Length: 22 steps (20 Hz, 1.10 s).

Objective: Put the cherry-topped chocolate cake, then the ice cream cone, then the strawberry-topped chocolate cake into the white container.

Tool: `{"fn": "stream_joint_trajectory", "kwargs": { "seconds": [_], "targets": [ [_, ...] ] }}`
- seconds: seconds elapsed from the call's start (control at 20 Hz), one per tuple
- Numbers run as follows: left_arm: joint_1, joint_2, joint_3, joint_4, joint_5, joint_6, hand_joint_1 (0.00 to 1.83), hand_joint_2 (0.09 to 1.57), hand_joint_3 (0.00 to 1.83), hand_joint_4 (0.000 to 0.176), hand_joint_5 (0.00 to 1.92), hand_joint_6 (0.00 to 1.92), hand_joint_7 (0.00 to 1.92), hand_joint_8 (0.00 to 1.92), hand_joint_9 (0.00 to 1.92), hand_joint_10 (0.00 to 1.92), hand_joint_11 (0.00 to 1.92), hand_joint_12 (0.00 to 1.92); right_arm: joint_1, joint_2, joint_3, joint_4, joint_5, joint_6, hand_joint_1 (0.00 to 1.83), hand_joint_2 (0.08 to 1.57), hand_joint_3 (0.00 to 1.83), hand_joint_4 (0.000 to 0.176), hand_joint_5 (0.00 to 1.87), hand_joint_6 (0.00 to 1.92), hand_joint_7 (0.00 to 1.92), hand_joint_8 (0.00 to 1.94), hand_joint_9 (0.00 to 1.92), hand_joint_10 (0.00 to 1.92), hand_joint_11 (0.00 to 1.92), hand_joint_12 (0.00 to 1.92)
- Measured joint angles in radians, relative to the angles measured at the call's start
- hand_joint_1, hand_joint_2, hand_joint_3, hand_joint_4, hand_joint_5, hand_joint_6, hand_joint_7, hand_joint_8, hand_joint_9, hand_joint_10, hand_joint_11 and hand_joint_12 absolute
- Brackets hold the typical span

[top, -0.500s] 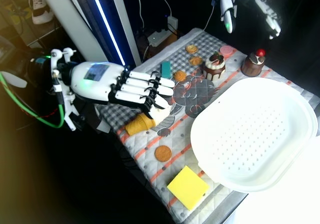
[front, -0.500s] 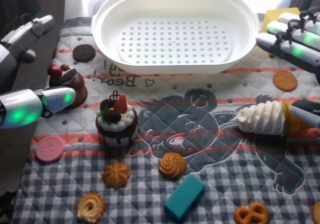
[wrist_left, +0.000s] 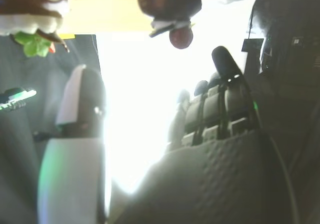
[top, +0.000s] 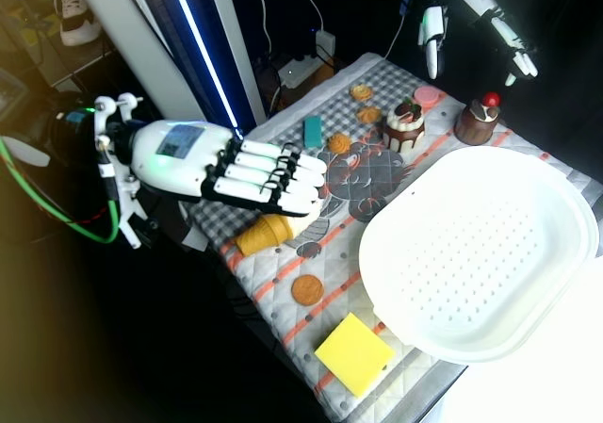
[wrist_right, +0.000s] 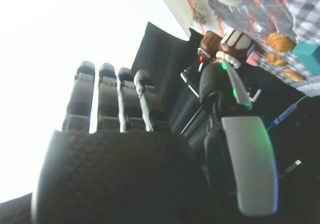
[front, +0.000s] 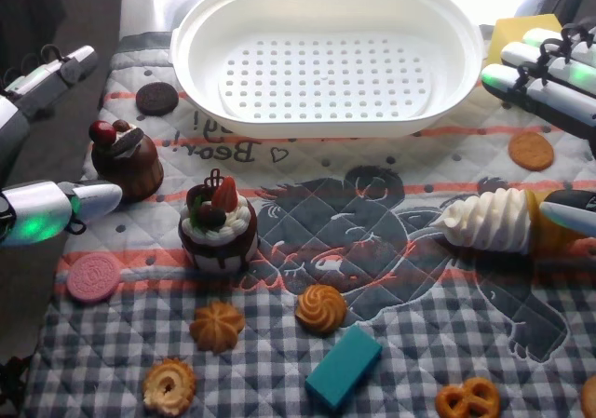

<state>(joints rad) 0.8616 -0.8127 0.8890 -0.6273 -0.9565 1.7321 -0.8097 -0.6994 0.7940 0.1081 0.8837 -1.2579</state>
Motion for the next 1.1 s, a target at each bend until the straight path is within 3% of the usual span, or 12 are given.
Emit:
{"fn": "stream_joint_trajectory", "kwargs": {
  "seconds": [0.05, 0.15, 0.2, 0.4, 0.55, 0.6, 0.7, 0.75, 0.8, 0.85, 0.9, 1.1],
  "targets": [
    [-0.012, -0.014, 0.015, -0.016, 0.015, 0.008, 1.01, 1.09, 0.00, 0.090, 0.08, 0.00, 0.00, 0.00, 0.00, 0.00, 0.00, 0.45, 0.000, 0.000, 0.000, 0.000, 0.000, 0.000, 0.52, 1.31, 0.00, 0.000, 0.00, 0.00, 0.00, 0.00, 0.00, 0.00, 0.00, 0.71],
    [-0.030, -0.032, 0.034, -0.036, 0.055, 0.038, 0.99, 1.09, 0.00, 0.085, 0.07, 0.00, 0.00, 0.00, 0.00, 0.00, 0.00, 0.20, -0.002, 0.000, 0.000, 0.000, 0.002, 0.000, 0.50, 1.31, 0.00, 0.000, 0.00, 0.00, 0.00, 0.00, 0.00, 0.00, 0.00, 0.05],
    [-0.082, -0.079, 0.082, -0.075, 0.109, 0.135, 0.97, 1.09, 0.00, 0.089, 0.08, 0.00, 0.00, 0.00, 0.00, 0.00, 0.00, 0.17, -0.007, 0.000, 0.000, 0.004, 0.001, 0.000, 0.47, 1.32, 0.00, 0.000, 0.00, 0.00, 0.00, 0.00, 0.00, 0.00, 0.00, 0.01],
    [-0.130, -0.150, 0.183, -0.151, 0.241, 0.150, 1.01, 1.09, 0.00, 0.097, 0.10, 0.01, 0.00, 0.00, 0.00, 0.00, 0.00, 0.48, -0.012, -0.007, -0.003, 0.010, 0.002, -0.001, 0.51, 1.31, 0.00, 0.000, 0.00, 0.00, 0.00, 0.00, 0.00, 0.00, 0.00, 0.00],
    [-0.153, -0.183, 0.229, -0.169, 0.295, 0.150, 1.01, 1.09, 0.00, 0.081, 0.15, 0.01, 0.01, 0.00, 0.00, 0.00, 0.00, 0.06, -0.012, -0.007, -0.003, 0.014, 0.003, 0.000, 0.55, 1.32, 0.00, 0.000, 0.00, 0.00, 0.00, 0.00, 0.00, 0.00, 0.00, 0.00],
    [-0.162, -0.193, 0.241, -0.173, 0.302, 0.150, 1.02, 1.10, 0.00, 0.083, 0.18, 0.00, 0.03, 0.00, 0.00, 0.00, 0.00, 0.30, -0.012, -0.007, -0.003, 0.013, 0.003, 0.000, 0.56, 1.32, 0.00, 0.000, 0.00, 0.00, 0.00, 0.00, 0.00, 0.00, 0.00, 0.00],
    [-0.182, -0.213, 0.264, -0.201, 0.319, 0.200, 1.12, 1.11, 0.00, 0.039, 0.31, 0.02, 0.17, 0.01, 0.13, 0.03, 0.00, 0.84, -0.012, -0.007, -0.003, 0.011, 0.003, 0.000, 0.61, 1.32, 0.00, 0.000, 0.00, 0.00, 0.00, 0.00, 0.00, 0.00, 0.00, 0.00],
    [-0.192, -0.220, 0.267, -0.227, 0.320, 0.247, 1.16, 1.13, 0.00, 0.000, 0.48, 0.11, 0.36, 0.04, 0.32, 0.49, 0.07, 1.47, -0.012, -0.007, -0.003, 0.013, 0.002, 0.000, 0.61, 1.32, 0.00, 0.000, 0.00, 0.00, 0.00, 0.00, 0.00, 0.00, 0.00, 0.00],
    [-0.200, -0.225, 0.268, -0.231, 0.323, 0.282, 1.21, 1.14, 0.00, 0.000, 0.57, 0.18, 0.51, 0.11, 0.37, 0.96, 0.22, 1.72, -0.012, -0.007, -0.003, 0.016, 0.002, 0.000, 0.60, 1.32, 0.00, 0.000, 0.00, 0.00, 0.00, 0.00, 0.00, 0.00, 0.00, 0.00],
    [-0.201, -0.227, 0.268, -0.227, 0.322, 0.286, 1.21, 1.24, 0.00, 0.000, 0.62, 1.05, 0.73, 1.26, 0.67, 1.62, 0.72, 1.88, -0.012, -0.007, -0.003, 0.018, 0.002, 0.000, 0.60, 1.32, 0.00, 0.000, 0.00, 0.00, 0.00, 0.00, 0.00, 0.00, 0.00, 0.00],
    [-0.201, -0.227, 0.268, -0.227, 0.318, 0.287, 1.19, 1.26, 0.00, 0.000, 0.66, 1.35, 0.72, 1.45, 0.94, 1.86, 1.09, 1.91, -0.012, -0.007, -0.003, 0.018, 0.003, 0.000, 0.64, 1.32, 0.00, 0.000, 0.00, 0.00, 0.00, 0.00, 0.00, 0.00, 0.00, 0.00],
    [-0.206, -0.230, 0.267, -0.221, 0.321, 0.291, 1.21, 1.25, 0.00, 0.000, 0.68, 1.25, 0.78, 1.58, 0.74, 1.92, 0.89, 1.92, -0.019, -0.007, -0.003, 0.021, 0.003, 0.000, 0.58, 1.32, 0.00, 0.000, 0.00, 0.00, 0.00, 0.00, 0.00, 0.00, 0.00, 0.00]
  ]
}}
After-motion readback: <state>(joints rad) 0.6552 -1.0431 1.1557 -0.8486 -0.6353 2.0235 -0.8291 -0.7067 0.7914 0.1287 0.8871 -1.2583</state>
